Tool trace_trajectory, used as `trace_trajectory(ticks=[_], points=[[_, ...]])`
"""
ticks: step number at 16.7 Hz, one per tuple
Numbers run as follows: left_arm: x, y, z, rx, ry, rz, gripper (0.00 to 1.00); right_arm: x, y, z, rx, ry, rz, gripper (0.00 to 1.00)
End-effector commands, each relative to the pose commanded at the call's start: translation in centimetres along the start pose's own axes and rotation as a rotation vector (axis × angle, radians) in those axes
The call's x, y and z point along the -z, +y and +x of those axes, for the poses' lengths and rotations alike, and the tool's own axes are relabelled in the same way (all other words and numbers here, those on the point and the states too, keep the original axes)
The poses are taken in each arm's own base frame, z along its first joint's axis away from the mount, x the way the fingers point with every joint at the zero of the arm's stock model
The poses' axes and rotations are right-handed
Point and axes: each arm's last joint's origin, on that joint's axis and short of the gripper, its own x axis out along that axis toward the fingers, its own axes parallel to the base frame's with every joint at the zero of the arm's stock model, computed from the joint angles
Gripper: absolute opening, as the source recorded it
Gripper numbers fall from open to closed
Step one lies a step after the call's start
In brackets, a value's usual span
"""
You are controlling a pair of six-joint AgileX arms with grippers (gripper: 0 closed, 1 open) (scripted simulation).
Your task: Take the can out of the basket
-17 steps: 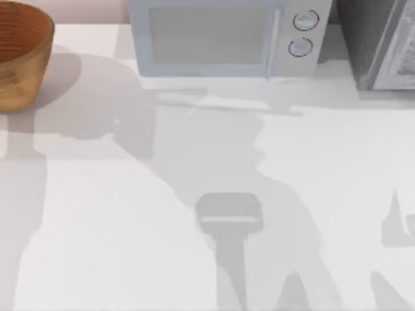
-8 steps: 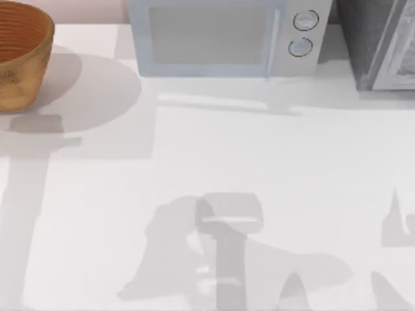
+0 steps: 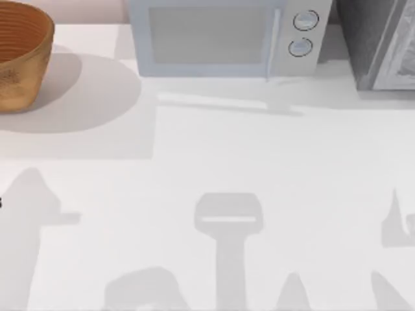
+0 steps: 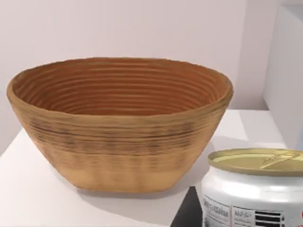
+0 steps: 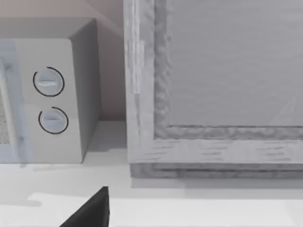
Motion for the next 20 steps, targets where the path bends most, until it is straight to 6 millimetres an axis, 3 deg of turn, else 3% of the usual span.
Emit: trace_trajectory(ticks=[4,7,14,20], points=[[4.2,-0.2,-0.4,0.027,-0.079,-0.001,0.00,0.0,0.0,0.0,0.000,0.000,0.000,1.00],[5.3,-0.4,-0.4,0.044,-0.103,0.001,0.00,0.0,0.0,0.0,0.000,0.000,0.000,1.00],[5.3,-0.3,-0.4,0.041,-0.099,0.003,0.00,0.0,0.0,0.0,0.000,0.000,0.000,1.00],[0.8,-1.4,0.3,0.214,-0.144,0.013,0.00,0.0,0.0,0.0,0.000,0.000,0.000,1.00]])
